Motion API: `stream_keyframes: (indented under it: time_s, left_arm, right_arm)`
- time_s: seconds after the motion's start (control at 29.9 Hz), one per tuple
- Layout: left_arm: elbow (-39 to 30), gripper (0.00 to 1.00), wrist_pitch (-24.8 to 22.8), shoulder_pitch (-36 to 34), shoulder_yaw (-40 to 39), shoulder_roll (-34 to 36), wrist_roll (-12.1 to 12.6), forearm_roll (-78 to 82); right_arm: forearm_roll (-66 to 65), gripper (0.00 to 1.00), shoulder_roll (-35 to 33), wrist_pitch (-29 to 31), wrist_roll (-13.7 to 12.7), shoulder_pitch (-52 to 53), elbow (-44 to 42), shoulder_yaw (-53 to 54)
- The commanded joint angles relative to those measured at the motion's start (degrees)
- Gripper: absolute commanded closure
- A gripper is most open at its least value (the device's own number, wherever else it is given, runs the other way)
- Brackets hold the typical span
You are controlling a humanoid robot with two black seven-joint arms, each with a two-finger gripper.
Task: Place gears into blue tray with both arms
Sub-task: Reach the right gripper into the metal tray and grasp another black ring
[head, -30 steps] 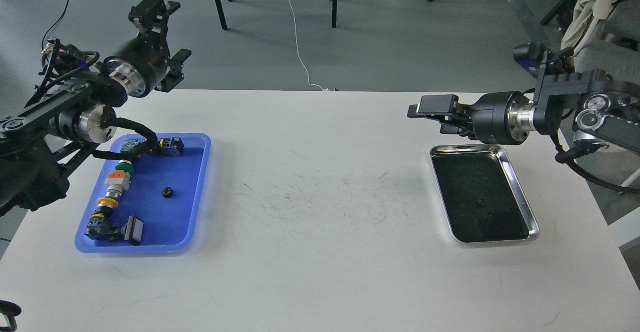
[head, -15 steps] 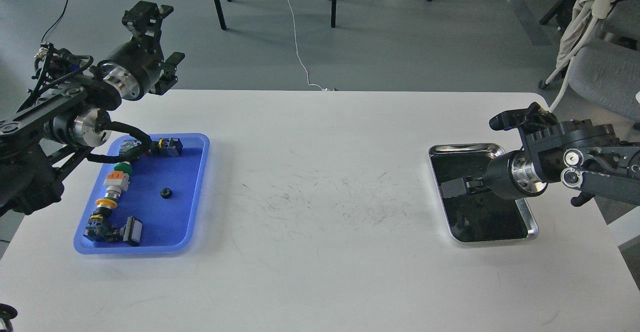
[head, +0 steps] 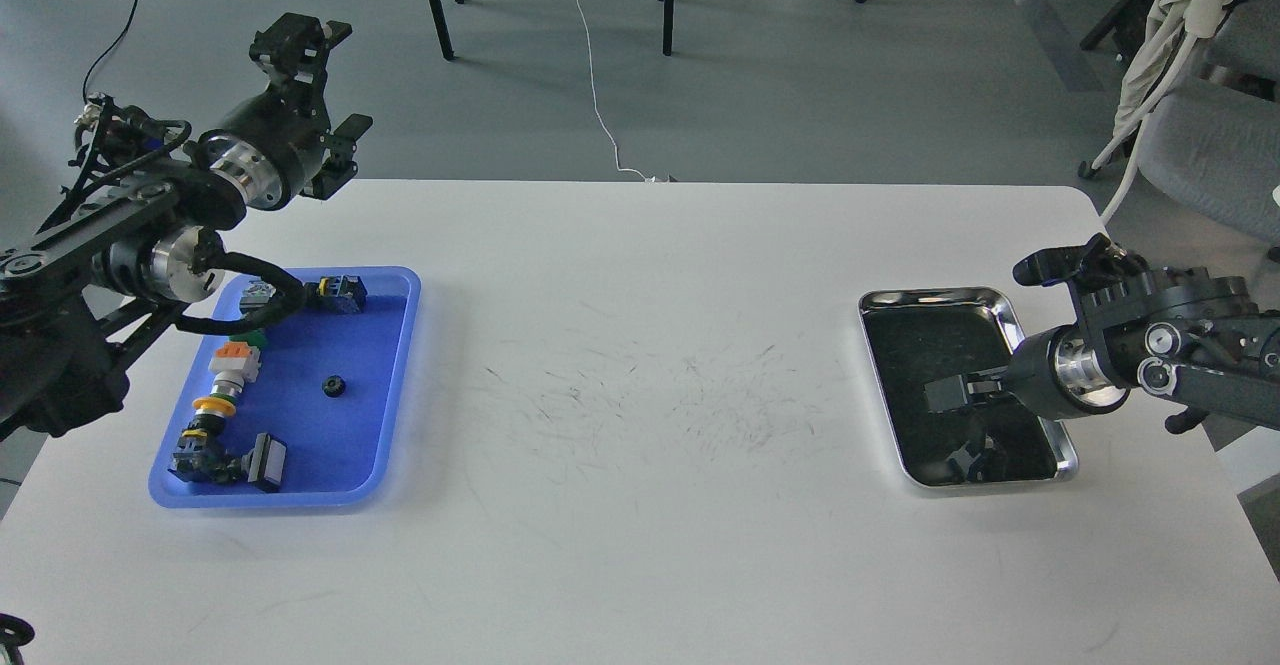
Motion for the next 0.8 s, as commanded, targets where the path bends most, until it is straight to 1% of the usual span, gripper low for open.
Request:
stream_keyframes:
  time_s: [0.0, 0.1, 0.13, 0.53, 0.77]
  left_arm:
    - [0.0, 0.02, -0.02, 0.24, 0.02, 0.01, 0.0, 0.0]
    - [0.0, 0.02, -0.02, 0.33, 0.02, 0.01, 0.0, 0.0]
    - [0.0, 0.02, -0.02, 0.33, 0.02, 0.01, 0.0, 0.0]
    - [0.0, 0.02, -0.02, 0.24, 0.11, -0.08, 0.0, 0.0]
    - [0.0, 0.02, -0.02, 0.24, 0.19, -0.17, 0.0, 0.0]
  right_arm:
    - [0.0, 0.1, 1.38, 0.01, 0.05, -0.62, -1.48, 0.03]
    - [0.0, 0.11, 2.43, 0.01, 0.14, -0.71, -1.65, -0.06]
    - [0.0, 0.14, 2.61, 0.01, 0.05, -0.79, -1.74, -0.06]
    - [-0.17, 0.15, 2.7, 0.01, 0.14, -1.67, -2.88, -0.15]
    - [-0.26, 0.21, 2.96, 0.01, 0.14, -1.85, -3.68, -0.23]
